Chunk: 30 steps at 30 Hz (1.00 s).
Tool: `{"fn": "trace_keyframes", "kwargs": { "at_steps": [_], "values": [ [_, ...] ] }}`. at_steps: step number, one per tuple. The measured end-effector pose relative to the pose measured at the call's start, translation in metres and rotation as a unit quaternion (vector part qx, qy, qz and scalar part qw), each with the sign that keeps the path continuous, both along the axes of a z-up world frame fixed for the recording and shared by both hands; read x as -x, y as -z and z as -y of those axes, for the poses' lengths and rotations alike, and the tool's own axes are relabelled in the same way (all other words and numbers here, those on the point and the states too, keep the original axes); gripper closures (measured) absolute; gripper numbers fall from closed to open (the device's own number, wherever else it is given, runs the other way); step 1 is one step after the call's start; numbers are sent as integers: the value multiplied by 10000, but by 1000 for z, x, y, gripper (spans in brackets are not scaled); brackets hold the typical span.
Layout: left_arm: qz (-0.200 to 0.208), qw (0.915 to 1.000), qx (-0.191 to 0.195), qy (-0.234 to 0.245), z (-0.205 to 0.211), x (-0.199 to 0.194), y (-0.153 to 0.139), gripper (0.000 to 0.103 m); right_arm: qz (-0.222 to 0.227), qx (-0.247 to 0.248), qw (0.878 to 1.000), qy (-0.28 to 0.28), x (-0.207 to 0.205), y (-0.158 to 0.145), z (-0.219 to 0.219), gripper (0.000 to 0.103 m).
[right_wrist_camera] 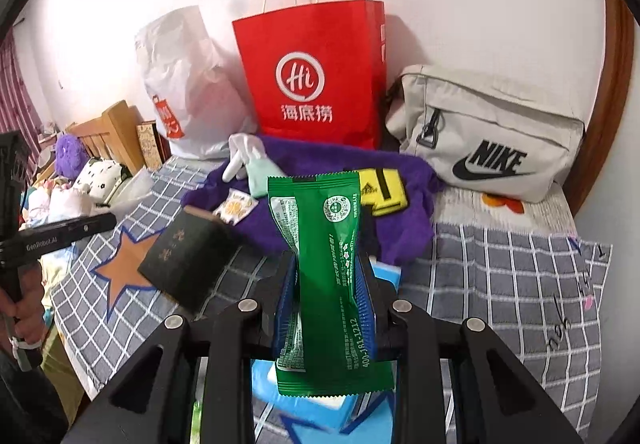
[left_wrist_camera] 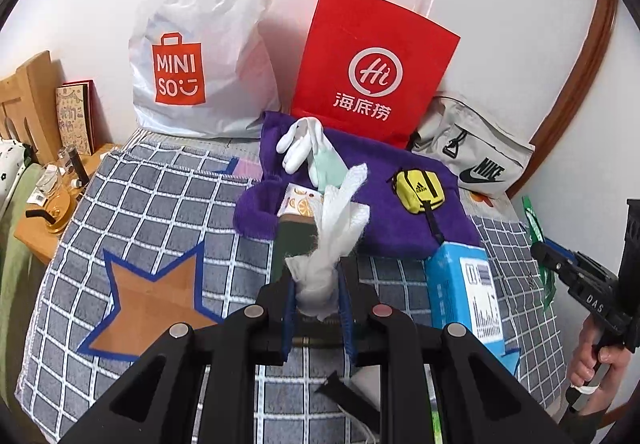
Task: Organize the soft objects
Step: 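Carry the packet with the right tool while the left tool carries the cloth to the towel, then drop the packet onto the pouch with the right tool while the left tool drops the cloth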
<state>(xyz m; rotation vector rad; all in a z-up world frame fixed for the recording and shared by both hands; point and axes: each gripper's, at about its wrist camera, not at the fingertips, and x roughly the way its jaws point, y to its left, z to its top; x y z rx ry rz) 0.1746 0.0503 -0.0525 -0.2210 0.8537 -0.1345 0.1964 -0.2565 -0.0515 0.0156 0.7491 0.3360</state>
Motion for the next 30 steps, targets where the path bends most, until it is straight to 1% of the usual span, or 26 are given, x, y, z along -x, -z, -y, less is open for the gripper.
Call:
{"fn": "trace_keyframes", "kwargs": {
  "at_steps": [8, 13, 16, 19, 26, 30],
  "values": [
    [-113, 9999, 59, -72, -3, -30, 5, 84, 44, -126, 9998, -117, -54, -8, -7, 74],
    [-194, 9998, 16, -71, -4, -48, 10, 84, 37, 11, 9998, -199, -84, -4, -15, 74],
    [-257, 9996, 10, -85, -5, -60, 14, 84, -39, 126, 9998, -180, -99, 6, -17, 74],
    [-345, 9994, 44, -66, -3, -75, 21, 84, -188, 127, 9997, -131, -113, 19, -14, 74],
    [-575, 9983, -21, 137, 11, -110, 41, 84, -603, 108, 9981, 61, -141, 56, -1, 74],
    [-636, 9975, 14, 296, 20, -126, 48, 84, -760, 135, 9969, 132, -150, 68, 5, 74]
  ]
}}
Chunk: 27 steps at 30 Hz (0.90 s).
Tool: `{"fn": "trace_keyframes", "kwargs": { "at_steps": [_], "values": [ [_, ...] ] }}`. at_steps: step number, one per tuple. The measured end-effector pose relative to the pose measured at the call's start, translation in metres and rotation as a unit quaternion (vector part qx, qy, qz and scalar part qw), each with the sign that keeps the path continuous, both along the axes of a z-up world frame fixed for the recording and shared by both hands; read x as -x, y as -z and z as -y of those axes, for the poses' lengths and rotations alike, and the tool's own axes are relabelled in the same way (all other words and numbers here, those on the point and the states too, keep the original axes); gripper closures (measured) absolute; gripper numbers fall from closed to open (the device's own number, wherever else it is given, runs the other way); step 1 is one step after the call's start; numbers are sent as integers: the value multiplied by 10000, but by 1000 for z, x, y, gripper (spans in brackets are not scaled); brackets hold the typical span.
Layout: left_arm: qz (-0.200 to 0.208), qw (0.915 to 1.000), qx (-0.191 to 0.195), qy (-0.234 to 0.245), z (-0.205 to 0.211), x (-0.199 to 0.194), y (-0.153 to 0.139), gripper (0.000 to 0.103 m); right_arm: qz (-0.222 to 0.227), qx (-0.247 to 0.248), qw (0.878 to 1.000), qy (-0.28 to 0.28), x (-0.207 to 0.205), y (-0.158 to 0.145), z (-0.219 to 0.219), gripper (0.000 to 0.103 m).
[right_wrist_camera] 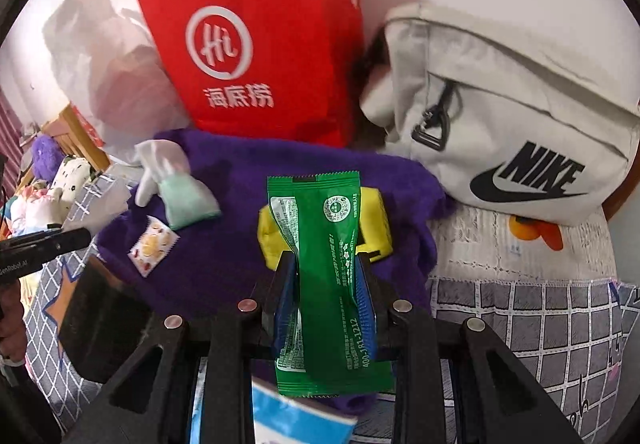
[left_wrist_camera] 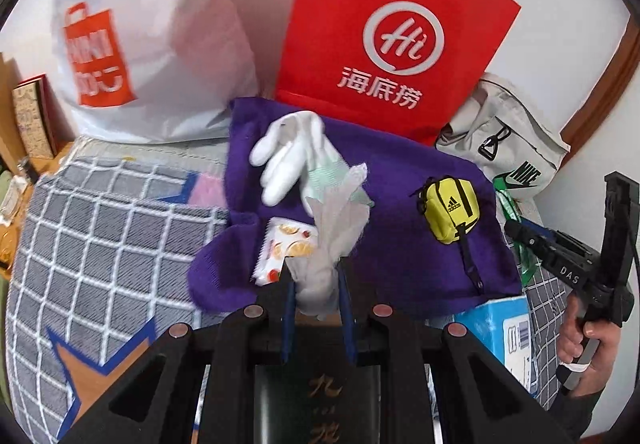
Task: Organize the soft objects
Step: 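Drop the packet onto the pouch with the right tool while the left tool drops the cloth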
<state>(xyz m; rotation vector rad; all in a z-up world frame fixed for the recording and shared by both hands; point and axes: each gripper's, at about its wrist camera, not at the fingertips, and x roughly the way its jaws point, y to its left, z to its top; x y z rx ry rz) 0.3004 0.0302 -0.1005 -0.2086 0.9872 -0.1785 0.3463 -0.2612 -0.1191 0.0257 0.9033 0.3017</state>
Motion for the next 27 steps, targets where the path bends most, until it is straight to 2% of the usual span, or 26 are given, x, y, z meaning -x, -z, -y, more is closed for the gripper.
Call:
{"fn": "trace_keyframes", "kwargs": {
  "at_steps": [12, 27],
  "values": [
    [-262, 9995, -70, 158, 18, -34, 20, 84, -287, 70, 9996, 38, -15, 27, 3, 74],
    [-445, 9988, -66, 205, 21, -49, 39, 83, -456, 73, 9989, 34, -24, 47, 0, 71]
  ]
}}
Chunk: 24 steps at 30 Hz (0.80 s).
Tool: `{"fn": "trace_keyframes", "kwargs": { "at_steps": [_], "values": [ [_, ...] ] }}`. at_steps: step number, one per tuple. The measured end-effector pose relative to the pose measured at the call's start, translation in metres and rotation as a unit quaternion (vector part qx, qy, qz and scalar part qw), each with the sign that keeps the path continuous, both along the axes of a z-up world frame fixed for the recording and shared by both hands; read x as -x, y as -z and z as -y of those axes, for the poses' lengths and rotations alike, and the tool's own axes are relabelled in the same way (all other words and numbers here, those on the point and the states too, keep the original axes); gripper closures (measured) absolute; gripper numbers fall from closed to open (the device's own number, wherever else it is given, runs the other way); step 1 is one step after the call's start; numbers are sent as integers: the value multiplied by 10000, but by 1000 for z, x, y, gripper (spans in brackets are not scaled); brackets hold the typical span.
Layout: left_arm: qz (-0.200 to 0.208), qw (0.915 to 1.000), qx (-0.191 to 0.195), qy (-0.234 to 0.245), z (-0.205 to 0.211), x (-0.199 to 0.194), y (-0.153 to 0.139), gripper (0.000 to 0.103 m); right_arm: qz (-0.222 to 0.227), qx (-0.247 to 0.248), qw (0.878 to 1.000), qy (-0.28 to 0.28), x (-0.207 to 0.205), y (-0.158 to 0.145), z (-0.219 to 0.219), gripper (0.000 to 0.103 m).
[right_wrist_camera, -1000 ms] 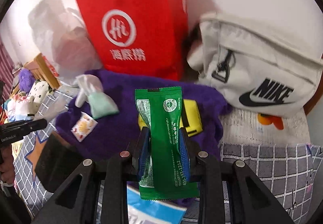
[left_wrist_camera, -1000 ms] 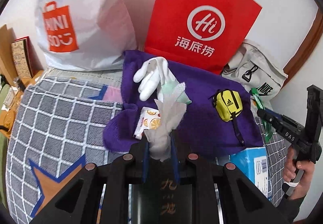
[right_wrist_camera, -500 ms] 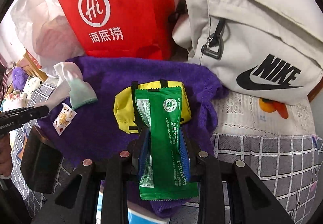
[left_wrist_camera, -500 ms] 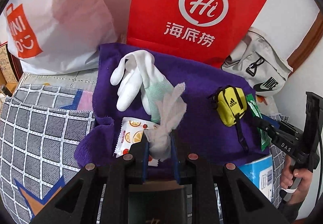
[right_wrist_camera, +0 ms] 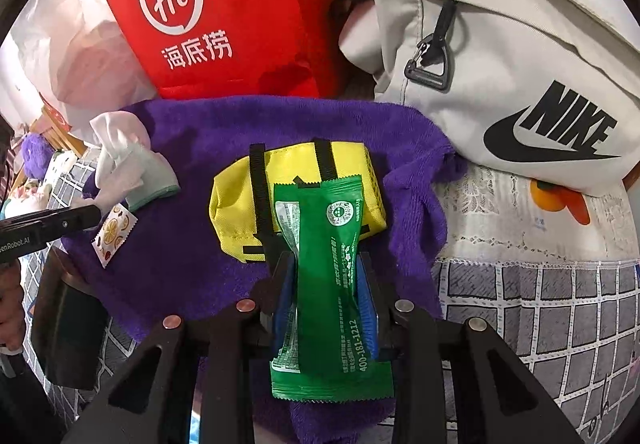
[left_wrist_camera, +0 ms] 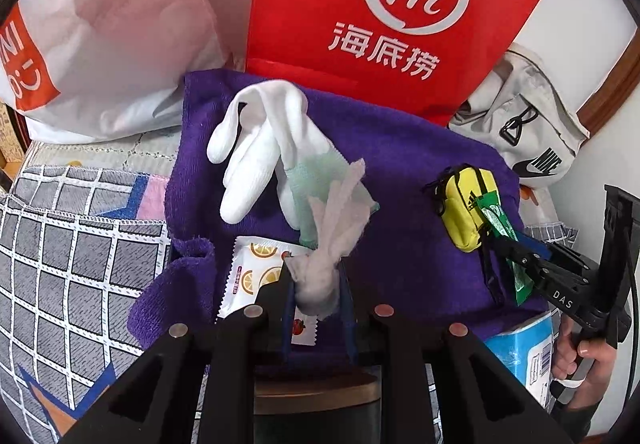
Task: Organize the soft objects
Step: 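Drop the packet onto the pouch with the right tool while the left tool drops the cloth, then move both open tools back toward the sponge and tissue pack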
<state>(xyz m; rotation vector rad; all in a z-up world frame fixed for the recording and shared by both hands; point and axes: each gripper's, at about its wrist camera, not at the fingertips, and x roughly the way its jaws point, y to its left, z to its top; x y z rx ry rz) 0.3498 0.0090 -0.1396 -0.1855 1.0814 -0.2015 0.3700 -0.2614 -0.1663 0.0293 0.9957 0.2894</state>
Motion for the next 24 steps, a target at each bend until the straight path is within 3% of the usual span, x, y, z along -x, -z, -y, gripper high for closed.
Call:
{"fn": "trace_keyframes", "kwargs": {
  "at_steps": [6, 9, 11, 15, 24],
  "values": [
    [-124, 9999, 25, -13, -2, -3, 9, 82, -56, -81, 9999, -33, -1, 0, 1, 68],
    [-211, 9998, 54, -12, -3, -5, 11, 69, -63, -219, 9997, -59, 1, -3, 1, 54],
    [-196, 9998, 36, -67, -5, -4, 11, 53, 8, -236, 9997, -50, 5, -9, 1, 44],
    [-123, 9998, -8, -133, -9, 1, 3, 53, 212, -107, 9997, -99, 12, -23, -5, 35],
    [257, 9993, -167, -203, -19, 43, -34, 53, 488, -85, 9987, -148, 62, -53, -20, 34]
  ]
}}
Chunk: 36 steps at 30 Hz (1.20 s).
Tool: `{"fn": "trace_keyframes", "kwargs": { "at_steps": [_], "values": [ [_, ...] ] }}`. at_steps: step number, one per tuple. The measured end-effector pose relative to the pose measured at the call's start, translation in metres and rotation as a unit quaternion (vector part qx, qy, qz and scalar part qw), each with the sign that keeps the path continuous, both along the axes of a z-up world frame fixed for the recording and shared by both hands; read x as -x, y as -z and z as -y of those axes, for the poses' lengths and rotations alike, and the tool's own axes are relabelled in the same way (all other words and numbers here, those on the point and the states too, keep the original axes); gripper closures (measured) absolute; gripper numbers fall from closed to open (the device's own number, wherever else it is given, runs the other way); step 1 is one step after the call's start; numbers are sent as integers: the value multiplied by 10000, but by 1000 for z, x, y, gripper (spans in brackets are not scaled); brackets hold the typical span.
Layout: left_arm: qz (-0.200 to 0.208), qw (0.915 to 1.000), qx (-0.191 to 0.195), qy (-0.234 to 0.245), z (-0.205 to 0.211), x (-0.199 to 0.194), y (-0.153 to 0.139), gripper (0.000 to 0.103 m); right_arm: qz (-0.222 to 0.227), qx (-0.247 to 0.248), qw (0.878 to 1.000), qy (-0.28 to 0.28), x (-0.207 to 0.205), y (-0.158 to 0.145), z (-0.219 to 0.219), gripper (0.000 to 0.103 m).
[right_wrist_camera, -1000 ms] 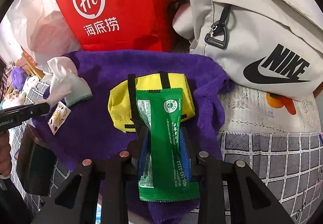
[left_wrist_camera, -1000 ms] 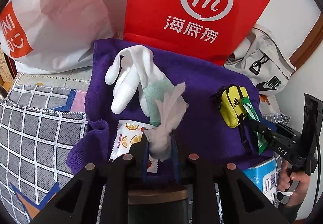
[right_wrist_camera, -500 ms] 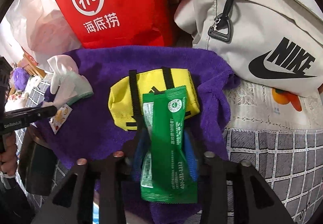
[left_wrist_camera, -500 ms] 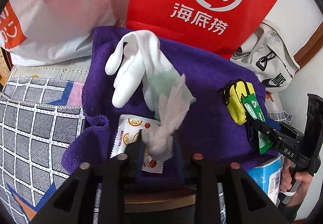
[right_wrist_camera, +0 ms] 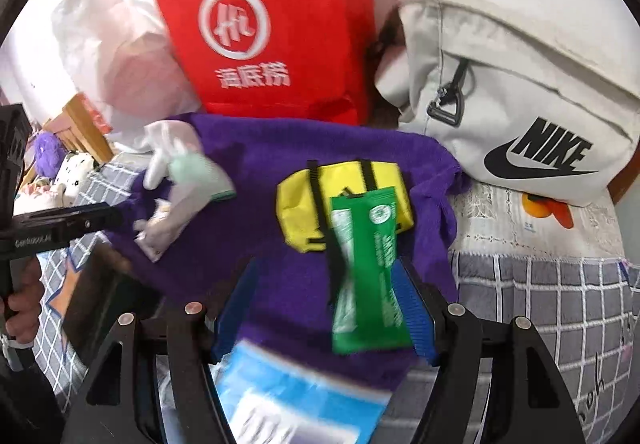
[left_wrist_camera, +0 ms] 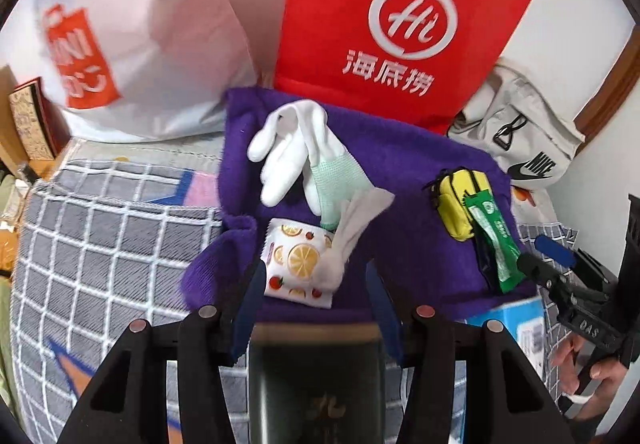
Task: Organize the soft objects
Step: 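Move both open tools back toward the sponge and tissue pack, then grasp the green-leaf tissue pack with the right tool while the left tool grasps the white sponge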
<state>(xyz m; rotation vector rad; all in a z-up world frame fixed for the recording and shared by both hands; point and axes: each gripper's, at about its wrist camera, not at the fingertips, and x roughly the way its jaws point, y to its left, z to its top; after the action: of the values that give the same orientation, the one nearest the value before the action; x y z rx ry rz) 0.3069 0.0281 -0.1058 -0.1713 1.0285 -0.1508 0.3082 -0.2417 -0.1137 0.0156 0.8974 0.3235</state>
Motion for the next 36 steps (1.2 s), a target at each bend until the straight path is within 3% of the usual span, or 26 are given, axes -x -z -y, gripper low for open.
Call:
{"fn": "trace_keyframes", "kwargs": {
  "at_steps": [5, 13, 18, 24, 31, 36],
  "values": [
    [234, 9997, -35, 61, -2, 39, -20, 53, -71, -153, 9996, -217, 43, -14, -13, 34],
    [461, 9987, 101, -187, -12, 107, -39, 53, 142, 128, 9984, -530, 124, -24, -34, 34],
    [610, 9975, -207, -273, -7, 148, -41, 53, 143, 67, 9988, -472, 165, -20, -32, 32],
    [775, 9966, -228, -188, -4, 189, -34, 53, 169, -70, 9985, -523, 212, -7, -31, 19],
    [791, 9967, -142, -91, -3, 219, -21, 53, -144, -242, 9961, -835, 241, 29, -49, 18],
    [748, 9972, -93, 7, -2, 229, -12, 53, -312, -83, 9940, -1046, 252, 49, -69, 18]
  ]
}}
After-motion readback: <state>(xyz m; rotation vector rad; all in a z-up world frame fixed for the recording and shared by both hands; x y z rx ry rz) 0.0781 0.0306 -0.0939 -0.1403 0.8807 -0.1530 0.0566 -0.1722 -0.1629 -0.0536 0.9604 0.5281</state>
